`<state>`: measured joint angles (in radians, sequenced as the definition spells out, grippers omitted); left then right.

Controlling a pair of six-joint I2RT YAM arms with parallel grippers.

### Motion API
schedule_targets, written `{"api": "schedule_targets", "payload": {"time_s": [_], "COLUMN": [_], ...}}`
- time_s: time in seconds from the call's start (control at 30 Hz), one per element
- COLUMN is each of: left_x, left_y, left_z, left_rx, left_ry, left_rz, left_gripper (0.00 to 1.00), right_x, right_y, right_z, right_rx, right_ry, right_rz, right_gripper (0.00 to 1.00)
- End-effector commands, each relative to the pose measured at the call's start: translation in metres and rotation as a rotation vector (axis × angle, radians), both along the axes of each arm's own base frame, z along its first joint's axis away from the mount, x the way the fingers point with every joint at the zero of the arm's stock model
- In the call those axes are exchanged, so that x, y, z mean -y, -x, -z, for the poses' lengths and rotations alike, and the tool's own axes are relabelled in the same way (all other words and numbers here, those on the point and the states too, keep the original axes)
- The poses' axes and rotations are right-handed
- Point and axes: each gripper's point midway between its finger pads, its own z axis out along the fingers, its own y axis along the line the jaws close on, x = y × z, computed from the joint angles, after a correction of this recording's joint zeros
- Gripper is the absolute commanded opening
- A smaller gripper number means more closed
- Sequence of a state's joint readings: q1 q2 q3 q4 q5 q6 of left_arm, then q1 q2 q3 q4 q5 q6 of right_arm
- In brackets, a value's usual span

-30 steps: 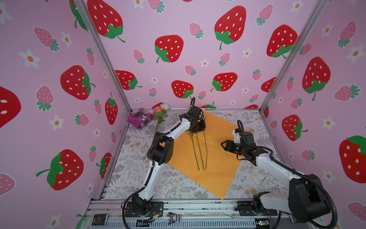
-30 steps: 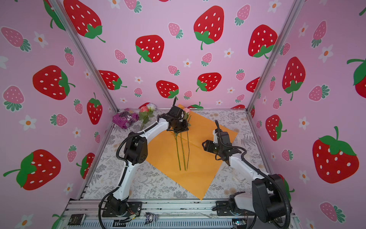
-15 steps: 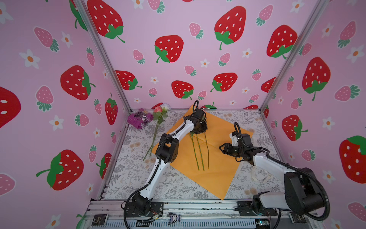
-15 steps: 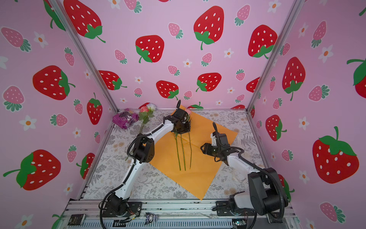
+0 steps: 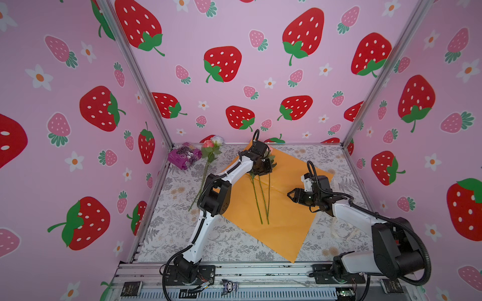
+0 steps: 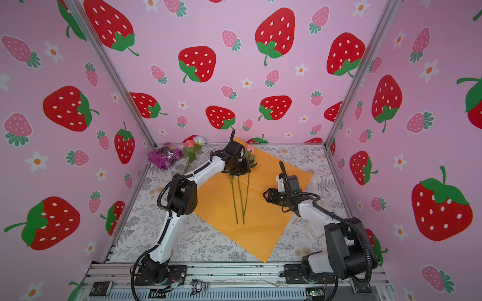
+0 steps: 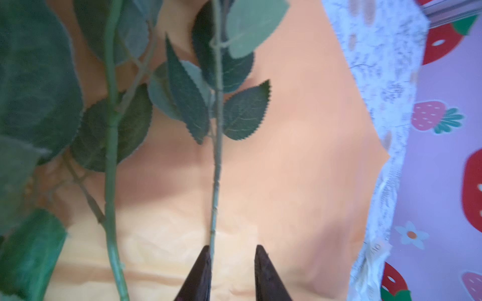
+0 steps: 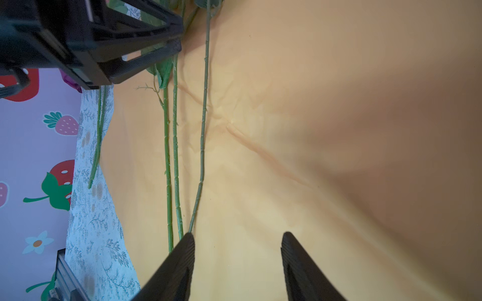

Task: Tie the bouquet of fake flowers
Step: 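Carry the grasped rose with the left gripper and lay it onto the sheet, then return the left gripper to the rose bunch and grasp another stem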

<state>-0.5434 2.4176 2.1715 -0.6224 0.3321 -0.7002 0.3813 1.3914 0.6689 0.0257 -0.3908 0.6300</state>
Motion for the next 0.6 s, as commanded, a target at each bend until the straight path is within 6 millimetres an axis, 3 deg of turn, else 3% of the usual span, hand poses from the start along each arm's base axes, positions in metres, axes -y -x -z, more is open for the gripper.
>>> {"api": "schedule_targets", "payload": {"time_s": [0.0,0.1,0.23,0.37,0.5,0.57], "left_x": [0.005,-0.025,-0.095,-0.188,-0.279,-0.312], "left_y": [0.011,0.02,0.027,0.031,0.034,0.034], "left_z": [-0.046,-0.068,-0.078,-0.073,-0.057,-0.046], "left_rx": [0.07,0.143,0.193,0.166,0.116,0.076], "left_ry": [0.077,0.022,-0.084,-0.141,-0.181,-0.228], "left_rz": [0.044,0.022,-0.054,-0.19,-0.306,-0.324], "left_gripper": [0.31,0.34,0.38,0.38,0.42,0.42], "right_x": [-0.017,-0.03,-0.044,-0.07,-0.093,-0.1], "right_y": [-0.02,-0.036,-0.068,-0.097,-0.11,-0.112], "right_z": [-0.021,-0.018,-0.006,0.005,0.016,0.016], "right_rx": [0.072,0.087,0.1,0.094,0.076,0.078], "right_ry": [-0.044,0.017,0.09,0.131,0.17,0.167], "right_rz": [-0.048,-0.087,-0.085,-0.136,-0.17,-0.171], "right_gripper": [0.55,0.52,0.47,0.46,0.45,0.45]}}
